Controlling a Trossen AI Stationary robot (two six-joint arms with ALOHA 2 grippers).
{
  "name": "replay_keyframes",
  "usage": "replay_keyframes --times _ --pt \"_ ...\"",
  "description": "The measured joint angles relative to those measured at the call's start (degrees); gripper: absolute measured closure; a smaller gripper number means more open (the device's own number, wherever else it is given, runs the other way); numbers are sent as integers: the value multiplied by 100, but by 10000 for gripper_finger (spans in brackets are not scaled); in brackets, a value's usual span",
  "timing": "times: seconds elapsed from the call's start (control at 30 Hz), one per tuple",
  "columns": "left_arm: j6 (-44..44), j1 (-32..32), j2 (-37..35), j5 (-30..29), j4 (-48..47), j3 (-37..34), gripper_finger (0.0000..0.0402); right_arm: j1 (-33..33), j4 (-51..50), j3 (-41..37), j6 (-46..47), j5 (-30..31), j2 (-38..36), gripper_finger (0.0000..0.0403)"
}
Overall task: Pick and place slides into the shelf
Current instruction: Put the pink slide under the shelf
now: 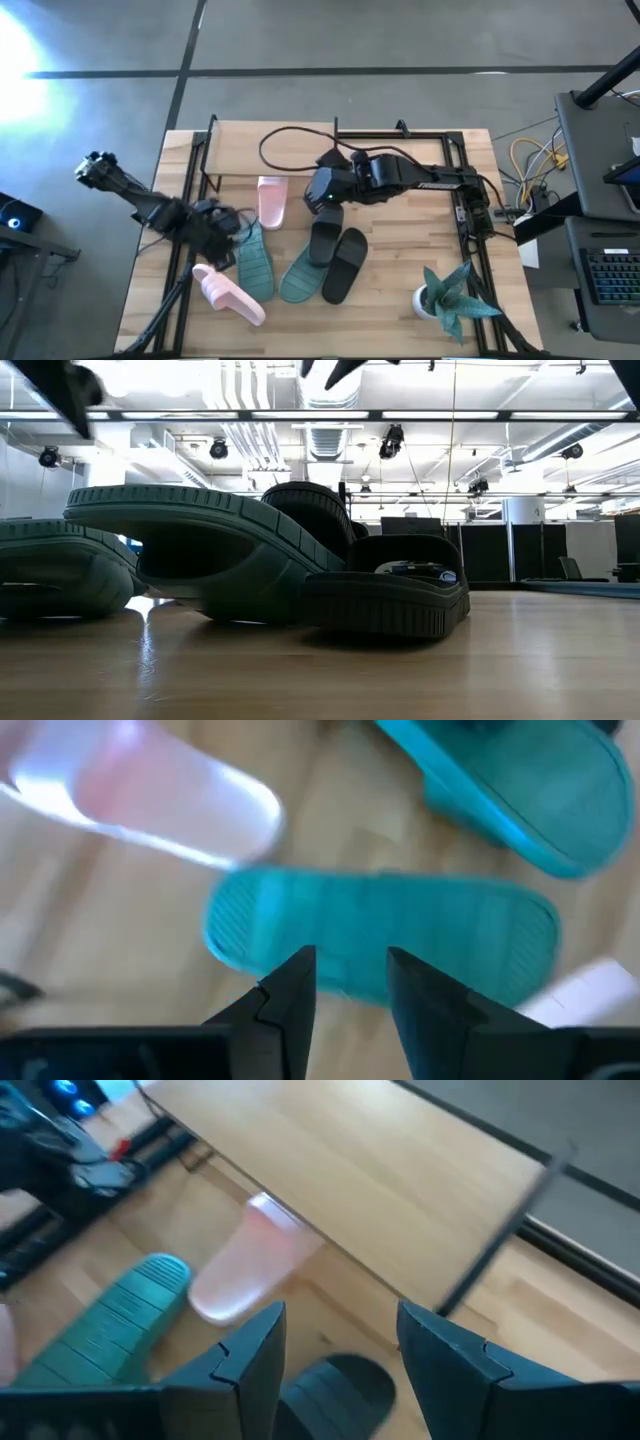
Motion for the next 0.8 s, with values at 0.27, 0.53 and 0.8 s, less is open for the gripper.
replay_keyframes --times 0.27,0.53,0.8 --pt "-2097 -1626 656 -279 157 119 293 2 -619 -2 103 97 0 220" --pt "-3222 -2092 1656 74 108 866 293 -63 -840 -2 -640 83 0 220" --pt "-3789 -2231 2930 1282 -1330 2351 293 -114 -1406 -7 -868 241 0 220"
